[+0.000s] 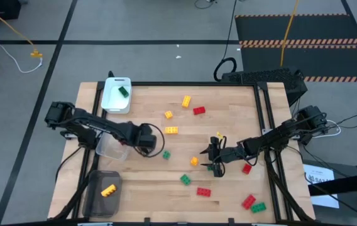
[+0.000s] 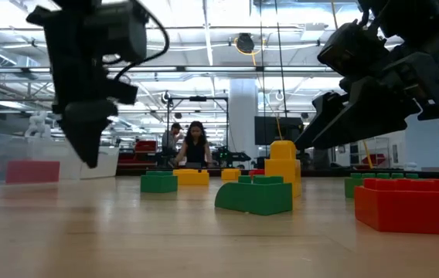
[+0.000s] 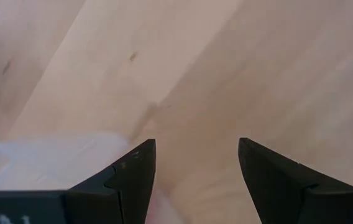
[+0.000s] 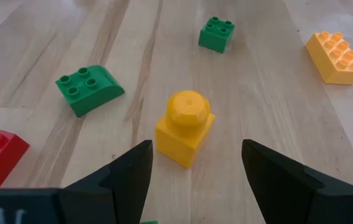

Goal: Sort & place blocks by color
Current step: Adjust the transparent bin

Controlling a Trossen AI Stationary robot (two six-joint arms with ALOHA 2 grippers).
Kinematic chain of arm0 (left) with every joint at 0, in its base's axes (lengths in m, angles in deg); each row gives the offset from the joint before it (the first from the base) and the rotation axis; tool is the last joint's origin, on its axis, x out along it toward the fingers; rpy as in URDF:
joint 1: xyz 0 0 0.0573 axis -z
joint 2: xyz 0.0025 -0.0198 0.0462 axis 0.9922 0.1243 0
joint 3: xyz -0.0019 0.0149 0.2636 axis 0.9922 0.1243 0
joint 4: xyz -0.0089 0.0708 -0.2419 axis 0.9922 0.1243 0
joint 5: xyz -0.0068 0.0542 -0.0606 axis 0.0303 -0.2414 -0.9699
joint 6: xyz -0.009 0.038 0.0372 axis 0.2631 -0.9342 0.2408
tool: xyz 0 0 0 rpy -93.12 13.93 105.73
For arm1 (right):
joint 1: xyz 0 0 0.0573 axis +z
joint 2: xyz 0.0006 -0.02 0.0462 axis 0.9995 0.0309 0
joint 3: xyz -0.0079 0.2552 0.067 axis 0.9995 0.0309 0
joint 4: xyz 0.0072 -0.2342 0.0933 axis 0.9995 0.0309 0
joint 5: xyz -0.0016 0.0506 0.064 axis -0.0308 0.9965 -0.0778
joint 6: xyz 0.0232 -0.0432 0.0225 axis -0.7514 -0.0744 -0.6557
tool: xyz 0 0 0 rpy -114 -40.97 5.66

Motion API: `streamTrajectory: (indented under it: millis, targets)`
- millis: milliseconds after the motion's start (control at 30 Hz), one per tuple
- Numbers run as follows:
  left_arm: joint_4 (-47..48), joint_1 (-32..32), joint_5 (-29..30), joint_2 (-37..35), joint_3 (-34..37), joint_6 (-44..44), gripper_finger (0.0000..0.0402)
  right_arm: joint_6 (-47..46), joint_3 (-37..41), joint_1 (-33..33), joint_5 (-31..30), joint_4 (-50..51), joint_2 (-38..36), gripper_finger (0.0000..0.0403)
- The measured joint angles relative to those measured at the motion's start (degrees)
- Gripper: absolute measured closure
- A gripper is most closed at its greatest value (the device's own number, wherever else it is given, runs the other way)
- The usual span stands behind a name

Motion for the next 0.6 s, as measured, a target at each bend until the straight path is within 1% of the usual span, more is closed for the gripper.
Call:
streamTrajectory:
  millis: [133,300,433,600]
  targets:
    - [3.29,-1.61,0.92,0.00,2.88,2.82,0.0172,0.00,0.00,-0.02,0.00,0.00,0.00,0.0163]
    - [5.27,-2.49,1.48,0.00,4.82,4.63,0.0172,0.00,0.00,-0.02,-0.02,0.00,0.00,0.0163]
    - [5.19,-2.33,1.48,0.00,4.94,4.42,0.0172,0.00,0.00,-0.02,-0.02,0.00,-0.02,0.0163]
    - [5.59,-2.21,0.93,0.00,3.42,2.96,0.0172,0.00,0.00,-0.02,-0.02,0.00,-0.02,0.0163]
